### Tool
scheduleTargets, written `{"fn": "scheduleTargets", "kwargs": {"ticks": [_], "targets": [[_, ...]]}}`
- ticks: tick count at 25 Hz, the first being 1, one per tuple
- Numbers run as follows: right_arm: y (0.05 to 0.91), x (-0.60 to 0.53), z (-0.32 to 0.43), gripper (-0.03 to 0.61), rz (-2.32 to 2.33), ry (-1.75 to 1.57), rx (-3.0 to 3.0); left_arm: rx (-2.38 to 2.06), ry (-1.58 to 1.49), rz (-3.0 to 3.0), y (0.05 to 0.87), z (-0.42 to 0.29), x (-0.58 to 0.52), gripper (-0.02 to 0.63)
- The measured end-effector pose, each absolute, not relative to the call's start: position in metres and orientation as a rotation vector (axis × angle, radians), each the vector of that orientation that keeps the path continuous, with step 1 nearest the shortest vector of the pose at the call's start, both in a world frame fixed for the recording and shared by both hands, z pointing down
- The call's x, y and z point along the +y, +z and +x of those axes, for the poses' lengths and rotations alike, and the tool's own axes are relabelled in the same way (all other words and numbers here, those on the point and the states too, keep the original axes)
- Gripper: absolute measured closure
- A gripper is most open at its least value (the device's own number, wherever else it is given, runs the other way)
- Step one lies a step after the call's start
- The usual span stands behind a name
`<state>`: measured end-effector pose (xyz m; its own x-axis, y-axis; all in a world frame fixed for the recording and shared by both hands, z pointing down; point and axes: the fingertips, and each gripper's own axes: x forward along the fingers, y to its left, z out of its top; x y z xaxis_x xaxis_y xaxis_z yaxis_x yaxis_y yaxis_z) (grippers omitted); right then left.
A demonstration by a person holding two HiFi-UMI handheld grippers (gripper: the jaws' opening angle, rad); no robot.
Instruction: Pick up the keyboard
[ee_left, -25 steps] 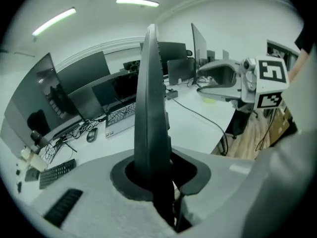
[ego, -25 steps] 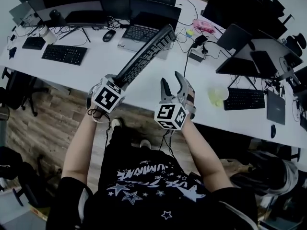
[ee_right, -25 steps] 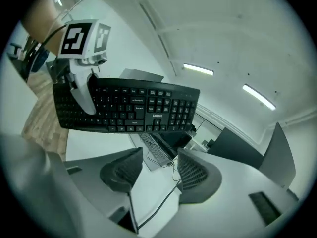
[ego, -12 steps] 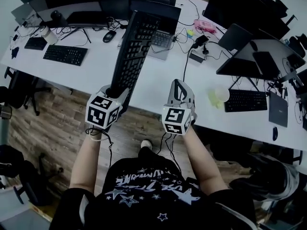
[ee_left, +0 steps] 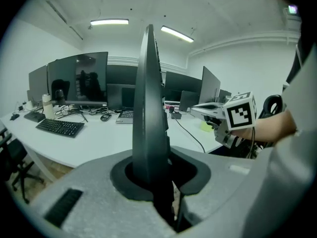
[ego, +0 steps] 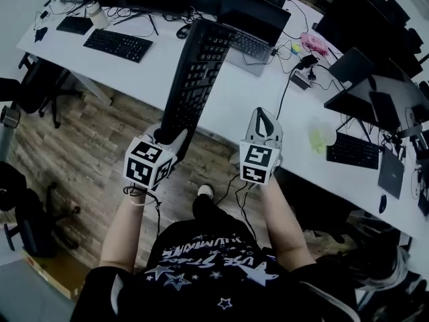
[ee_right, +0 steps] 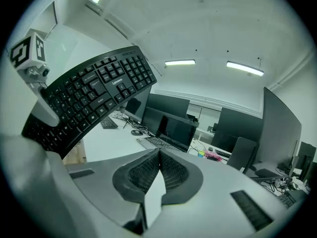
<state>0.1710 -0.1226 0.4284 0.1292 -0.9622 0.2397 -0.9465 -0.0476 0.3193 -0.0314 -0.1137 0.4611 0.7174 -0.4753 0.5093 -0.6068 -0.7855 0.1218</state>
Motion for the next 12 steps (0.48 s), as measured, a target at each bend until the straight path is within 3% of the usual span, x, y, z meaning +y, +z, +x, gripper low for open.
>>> {"fn": "scheduleTargets", "kwargs": {"ticks": [12], "targets": [[0.407,-0.036,0.084,0.571,1.966,-0.087,-1.938,-0.991,0.551,2.536,0.463,-0.136,0.004,0.529]]}}
